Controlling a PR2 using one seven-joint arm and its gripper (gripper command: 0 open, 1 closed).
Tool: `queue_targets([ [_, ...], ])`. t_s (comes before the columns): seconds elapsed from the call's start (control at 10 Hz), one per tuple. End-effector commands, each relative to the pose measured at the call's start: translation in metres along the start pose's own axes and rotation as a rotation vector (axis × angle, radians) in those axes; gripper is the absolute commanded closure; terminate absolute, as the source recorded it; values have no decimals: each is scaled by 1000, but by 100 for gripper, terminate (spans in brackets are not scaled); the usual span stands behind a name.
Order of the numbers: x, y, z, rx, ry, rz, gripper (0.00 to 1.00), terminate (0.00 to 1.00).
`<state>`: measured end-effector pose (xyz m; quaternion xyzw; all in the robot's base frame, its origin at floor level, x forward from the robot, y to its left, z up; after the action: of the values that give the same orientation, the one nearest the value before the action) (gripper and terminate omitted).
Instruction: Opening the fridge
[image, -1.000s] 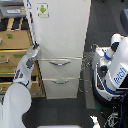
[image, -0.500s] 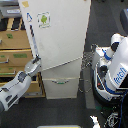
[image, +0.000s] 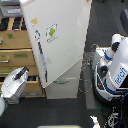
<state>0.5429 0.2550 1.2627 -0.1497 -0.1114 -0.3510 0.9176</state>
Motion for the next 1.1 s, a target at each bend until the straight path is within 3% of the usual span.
queue_targets([
  [0.1,-17,9,-22,93,93,4,100,0],
  [0.3,11,119,-146,81,203,110,100,0],
  [0.4,63,119,-229,68,269,106,0,0],
  [0.8,148,-17,-240,31,236,-79,0,0],
  [1.1,193,-191,-153,37,155,-251,0,0],
])
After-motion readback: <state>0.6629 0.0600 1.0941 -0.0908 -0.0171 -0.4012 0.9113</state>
